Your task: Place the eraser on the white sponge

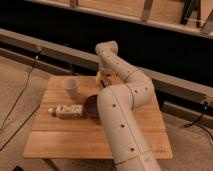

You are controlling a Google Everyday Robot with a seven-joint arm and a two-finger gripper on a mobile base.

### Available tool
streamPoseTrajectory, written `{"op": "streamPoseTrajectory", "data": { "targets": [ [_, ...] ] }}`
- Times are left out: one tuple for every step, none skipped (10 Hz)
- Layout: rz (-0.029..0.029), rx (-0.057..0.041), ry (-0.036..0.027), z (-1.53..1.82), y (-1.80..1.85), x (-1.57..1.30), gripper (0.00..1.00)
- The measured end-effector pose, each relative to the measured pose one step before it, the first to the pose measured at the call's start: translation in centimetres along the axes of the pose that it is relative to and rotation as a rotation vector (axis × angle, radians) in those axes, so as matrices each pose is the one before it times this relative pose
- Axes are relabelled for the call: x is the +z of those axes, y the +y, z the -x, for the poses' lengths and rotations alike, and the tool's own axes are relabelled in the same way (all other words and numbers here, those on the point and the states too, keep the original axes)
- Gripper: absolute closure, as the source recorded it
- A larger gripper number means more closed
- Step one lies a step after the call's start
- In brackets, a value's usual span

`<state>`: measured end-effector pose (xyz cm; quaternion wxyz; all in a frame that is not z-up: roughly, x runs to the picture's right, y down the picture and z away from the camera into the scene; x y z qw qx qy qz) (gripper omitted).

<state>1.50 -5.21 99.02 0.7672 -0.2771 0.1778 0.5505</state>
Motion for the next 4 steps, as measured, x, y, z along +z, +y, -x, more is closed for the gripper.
{"op": "streamPoseTrajectory", "data": {
  "targets": [
    [0.0001, 0.00651, -0.00135, -0.368, 0.112, -0.465, 0.2],
    [-0.00044, 0.00544, -0.00267, -0.28, 0.046, -0.437, 0.2],
    [-0.00089, 0.00308, 0.00065, -0.208, -0.051, -0.137, 0.2],
    [-0.00082, -0.00048, 0.00004, 0.013, 0.019, 0.021, 0.2]
  ]
}}
